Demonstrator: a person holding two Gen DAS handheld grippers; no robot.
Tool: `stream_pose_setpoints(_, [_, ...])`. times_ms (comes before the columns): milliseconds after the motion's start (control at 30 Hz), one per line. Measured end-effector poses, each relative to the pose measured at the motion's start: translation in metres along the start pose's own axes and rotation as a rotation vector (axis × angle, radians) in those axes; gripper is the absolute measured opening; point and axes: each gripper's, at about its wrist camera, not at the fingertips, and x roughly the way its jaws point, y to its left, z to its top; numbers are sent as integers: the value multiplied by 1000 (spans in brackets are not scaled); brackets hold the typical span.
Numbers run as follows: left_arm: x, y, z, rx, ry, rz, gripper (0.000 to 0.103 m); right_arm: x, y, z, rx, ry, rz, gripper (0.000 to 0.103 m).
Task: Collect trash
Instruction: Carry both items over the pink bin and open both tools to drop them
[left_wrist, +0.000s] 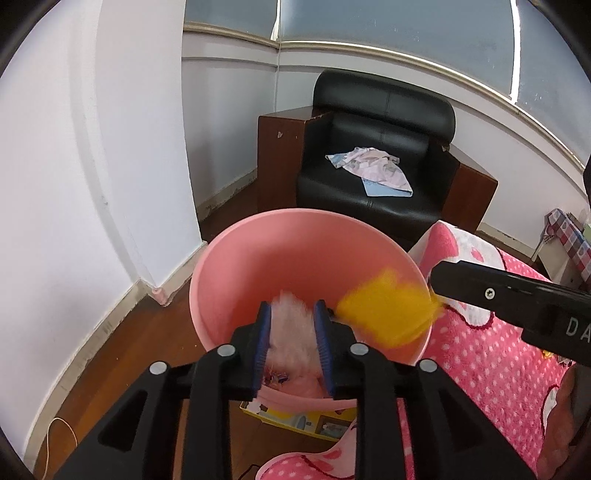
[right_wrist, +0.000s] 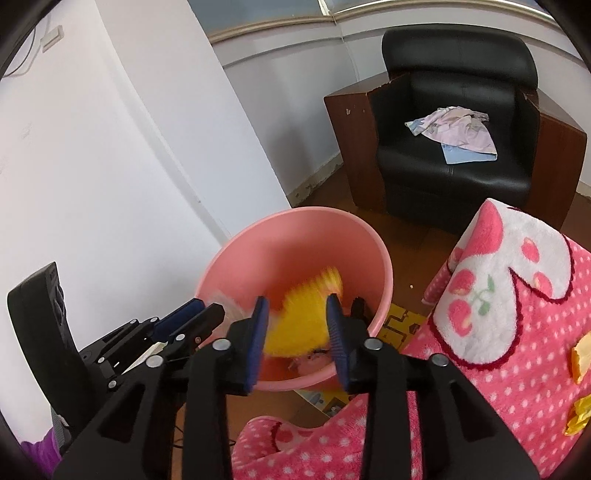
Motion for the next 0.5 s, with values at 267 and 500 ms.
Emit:
stream_pose_setpoints(267, [-15,-5,3,9,-30,-33,40,-21,-5,-7,12,-40,-2,34])
stream_pose_setpoints(500, [-26,-34,1,56,-44,-115,48,-49,-21,-29,60,-69,-27,34])
